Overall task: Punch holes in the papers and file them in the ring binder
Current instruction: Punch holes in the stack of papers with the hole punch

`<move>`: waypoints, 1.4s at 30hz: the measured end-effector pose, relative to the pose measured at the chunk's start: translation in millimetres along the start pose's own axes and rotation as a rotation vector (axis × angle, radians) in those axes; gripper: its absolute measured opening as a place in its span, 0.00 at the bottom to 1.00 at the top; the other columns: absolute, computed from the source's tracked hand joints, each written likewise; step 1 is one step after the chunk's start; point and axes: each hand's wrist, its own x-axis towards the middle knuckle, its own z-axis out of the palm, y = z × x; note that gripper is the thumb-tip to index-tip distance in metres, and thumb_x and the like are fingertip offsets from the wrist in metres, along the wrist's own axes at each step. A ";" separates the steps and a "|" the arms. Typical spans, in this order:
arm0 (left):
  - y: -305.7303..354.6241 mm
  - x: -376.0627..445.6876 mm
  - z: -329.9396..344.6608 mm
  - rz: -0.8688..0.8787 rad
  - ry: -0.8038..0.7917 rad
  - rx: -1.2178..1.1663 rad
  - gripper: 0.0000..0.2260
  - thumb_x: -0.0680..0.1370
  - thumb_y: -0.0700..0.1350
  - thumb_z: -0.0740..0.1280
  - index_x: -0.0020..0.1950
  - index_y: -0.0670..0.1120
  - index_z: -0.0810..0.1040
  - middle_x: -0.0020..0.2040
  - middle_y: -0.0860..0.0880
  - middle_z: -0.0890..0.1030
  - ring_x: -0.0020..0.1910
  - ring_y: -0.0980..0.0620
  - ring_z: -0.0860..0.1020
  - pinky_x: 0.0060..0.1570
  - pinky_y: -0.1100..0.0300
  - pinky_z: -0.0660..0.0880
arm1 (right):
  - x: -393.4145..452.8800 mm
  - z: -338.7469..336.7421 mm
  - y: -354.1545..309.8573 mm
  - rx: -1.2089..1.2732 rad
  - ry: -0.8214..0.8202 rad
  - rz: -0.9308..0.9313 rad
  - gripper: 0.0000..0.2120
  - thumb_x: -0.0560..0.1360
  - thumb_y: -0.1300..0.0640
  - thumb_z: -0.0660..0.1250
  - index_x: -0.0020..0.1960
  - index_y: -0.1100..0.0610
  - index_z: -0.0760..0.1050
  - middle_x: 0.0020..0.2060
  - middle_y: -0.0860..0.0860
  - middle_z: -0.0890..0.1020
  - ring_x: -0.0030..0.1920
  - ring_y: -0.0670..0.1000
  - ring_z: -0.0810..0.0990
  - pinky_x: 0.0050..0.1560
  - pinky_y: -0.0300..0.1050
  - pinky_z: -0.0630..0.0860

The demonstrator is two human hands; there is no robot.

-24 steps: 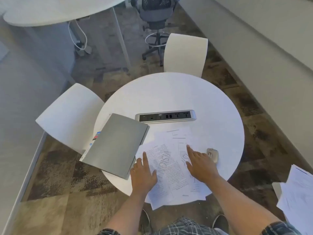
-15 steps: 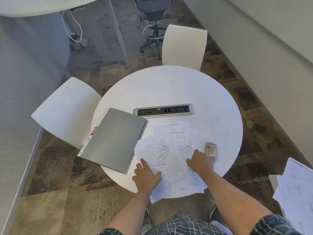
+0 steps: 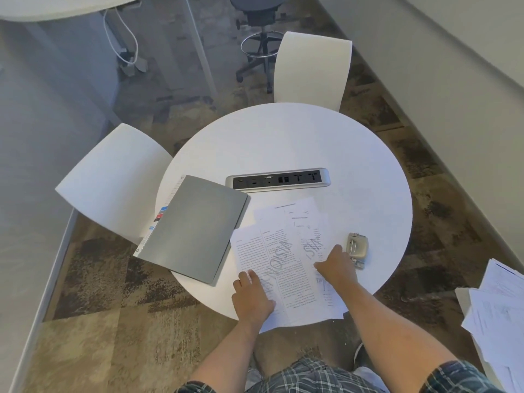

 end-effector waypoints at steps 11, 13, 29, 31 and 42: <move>-18.8 1.6 3.8 -0.039 -0.011 -0.068 0.48 0.71 0.66 0.72 0.83 0.57 0.49 0.82 0.43 0.50 0.79 0.39 0.56 0.72 0.46 0.68 | 0.1 12.5 4.9 -0.200 -0.001 -0.078 0.27 0.69 0.41 0.73 0.61 0.56 0.75 0.59 0.55 0.75 0.59 0.57 0.77 0.59 0.55 0.79; -18.8 3.5 3.6 -0.032 -0.014 -0.073 0.48 0.71 0.65 0.73 0.83 0.57 0.49 0.83 0.44 0.49 0.80 0.39 0.55 0.73 0.45 0.67 | 1.4 13.7 0.5 -0.231 0.007 -0.136 0.27 0.68 0.40 0.73 0.60 0.55 0.76 0.57 0.54 0.76 0.58 0.57 0.78 0.59 0.54 0.79; -19.1 18.6 -23.3 -0.182 0.041 -0.903 0.53 0.66 0.60 0.82 0.82 0.49 0.57 0.74 0.44 0.73 0.72 0.41 0.73 0.70 0.43 0.72 | -5.4 3.6 11.5 0.604 -0.441 -0.196 0.14 0.72 0.60 0.76 0.57 0.54 0.82 0.47 0.51 0.89 0.44 0.53 0.89 0.43 0.49 0.85; -20.9 27.6 -37.6 -0.215 -0.024 -1.151 0.58 0.64 0.57 0.84 0.83 0.49 0.52 0.73 0.43 0.74 0.71 0.40 0.74 0.69 0.43 0.71 | -5.3 -8.3 10.5 0.649 -0.473 -0.233 0.18 0.69 0.56 0.79 0.57 0.55 0.83 0.48 0.52 0.89 0.46 0.55 0.89 0.43 0.49 0.85; -29.3 31.7 -71.3 0.199 -0.315 -1.628 0.32 0.68 0.42 0.84 0.70 0.41 0.78 0.66 0.39 0.82 0.66 0.38 0.80 0.69 0.38 0.74 | -2.9 -53.6 8.8 0.846 -0.600 -0.325 0.26 0.64 0.55 0.83 0.59 0.60 0.83 0.57 0.61 0.85 0.57 0.63 0.85 0.60 0.61 0.80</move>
